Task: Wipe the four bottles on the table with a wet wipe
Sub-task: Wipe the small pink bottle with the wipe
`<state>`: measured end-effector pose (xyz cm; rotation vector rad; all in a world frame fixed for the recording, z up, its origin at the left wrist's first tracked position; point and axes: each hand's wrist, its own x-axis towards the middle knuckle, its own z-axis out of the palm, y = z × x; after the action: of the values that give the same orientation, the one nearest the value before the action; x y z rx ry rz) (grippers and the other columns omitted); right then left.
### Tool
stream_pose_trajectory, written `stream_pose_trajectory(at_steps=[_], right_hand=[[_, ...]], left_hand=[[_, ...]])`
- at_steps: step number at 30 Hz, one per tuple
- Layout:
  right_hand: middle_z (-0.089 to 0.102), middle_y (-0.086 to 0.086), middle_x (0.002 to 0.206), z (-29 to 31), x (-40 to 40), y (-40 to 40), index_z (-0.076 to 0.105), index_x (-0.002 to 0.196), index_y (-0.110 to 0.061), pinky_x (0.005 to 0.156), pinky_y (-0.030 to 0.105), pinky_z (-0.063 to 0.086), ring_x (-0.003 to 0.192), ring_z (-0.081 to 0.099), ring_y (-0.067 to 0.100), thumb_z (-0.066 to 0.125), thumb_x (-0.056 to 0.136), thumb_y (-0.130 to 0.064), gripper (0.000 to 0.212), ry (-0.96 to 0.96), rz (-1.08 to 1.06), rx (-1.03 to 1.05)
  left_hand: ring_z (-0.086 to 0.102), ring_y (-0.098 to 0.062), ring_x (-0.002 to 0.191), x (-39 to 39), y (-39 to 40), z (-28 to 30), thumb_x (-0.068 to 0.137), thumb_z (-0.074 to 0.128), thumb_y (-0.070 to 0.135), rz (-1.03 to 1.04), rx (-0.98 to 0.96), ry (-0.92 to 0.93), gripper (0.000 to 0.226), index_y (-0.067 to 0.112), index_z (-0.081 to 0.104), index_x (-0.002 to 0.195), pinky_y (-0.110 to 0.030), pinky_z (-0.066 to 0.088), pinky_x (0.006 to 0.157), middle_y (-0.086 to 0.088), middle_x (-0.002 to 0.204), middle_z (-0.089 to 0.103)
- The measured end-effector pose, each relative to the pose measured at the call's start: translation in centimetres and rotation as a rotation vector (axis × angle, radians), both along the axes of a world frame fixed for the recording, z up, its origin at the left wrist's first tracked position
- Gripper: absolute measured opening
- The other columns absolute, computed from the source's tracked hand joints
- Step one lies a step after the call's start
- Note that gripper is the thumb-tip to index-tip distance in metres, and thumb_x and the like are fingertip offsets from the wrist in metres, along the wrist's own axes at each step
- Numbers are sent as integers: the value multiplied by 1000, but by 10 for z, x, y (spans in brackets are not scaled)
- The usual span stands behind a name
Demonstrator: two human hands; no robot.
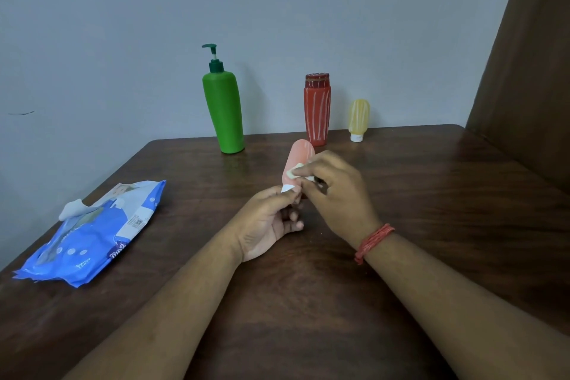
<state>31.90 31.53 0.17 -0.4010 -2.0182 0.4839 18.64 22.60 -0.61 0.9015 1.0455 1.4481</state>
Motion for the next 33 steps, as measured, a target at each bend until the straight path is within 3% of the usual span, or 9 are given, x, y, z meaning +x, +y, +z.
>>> stream_pose_trajectory(at_steps=[3,7,10,14,20,24,28,33], right_hand=[[63,0,98,3,3,2,77,98,-9,77,12,46,91,59,7,72,85,-1,16,-9,-54,61],[64,3,97,9,4,11,76,95,-8,79,4,39,88,53,1,70,85,1,15,81,-189,86],[63,2,99,4,3,5,76,102,-9,77,15,47,89,59,8,70,86,0,19,-36,-65,89],[63,3,99,3,2,4,76,103,-8,79,26,52,93,63,16,71,86,-6,18,-171,27,161],[64,3,96,5,8,11,76,97,-7,74,27,52,88,64,17,71,84,-7,14,-204,81,228],[65,2,94,6,6,13,76,93,-7,74,26,52,87,63,14,72,84,-2,11,-48,-64,170],[63,1,94,0,5,3,74,93,-7,71,26,51,85,62,14,73,84,-4,10,-161,26,180],[62,0,93,3,4,8,74,91,-7,69,17,46,83,58,9,73,85,-3,7,-38,-86,127]], left_hand=[[48,-12,69,-2,0,-1,92,63,21,-16,16,40,15,9,58,84,-27,53,64,-1,80,50],[52,-14,69,-3,1,-4,99,59,16,-5,32,155,16,6,55,87,-28,55,67,-4,82,48],[55,-15,71,-3,2,-5,104,50,10,72,34,237,11,2,57,105,-29,56,68,-10,92,52],[57,-14,72,-4,4,-7,104,51,11,110,38,301,27,-3,55,126,-30,57,70,-18,103,55],[57,-13,69,-5,5,-7,106,44,12,78,11,193,25,-9,55,117,-34,59,78,-10,95,56],[58,-15,69,-4,0,-4,107,42,13,4,24,140,19,0,55,100,-39,59,83,-7,89,59],[55,-16,67,-6,1,-4,107,41,13,7,47,54,19,-1,54,108,-39,59,81,-13,92,56],[55,-16,66,-3,-1,-2,107,39,12,-10,51,71,21,-2,54,111,-39,59,83,-6,85,59]])
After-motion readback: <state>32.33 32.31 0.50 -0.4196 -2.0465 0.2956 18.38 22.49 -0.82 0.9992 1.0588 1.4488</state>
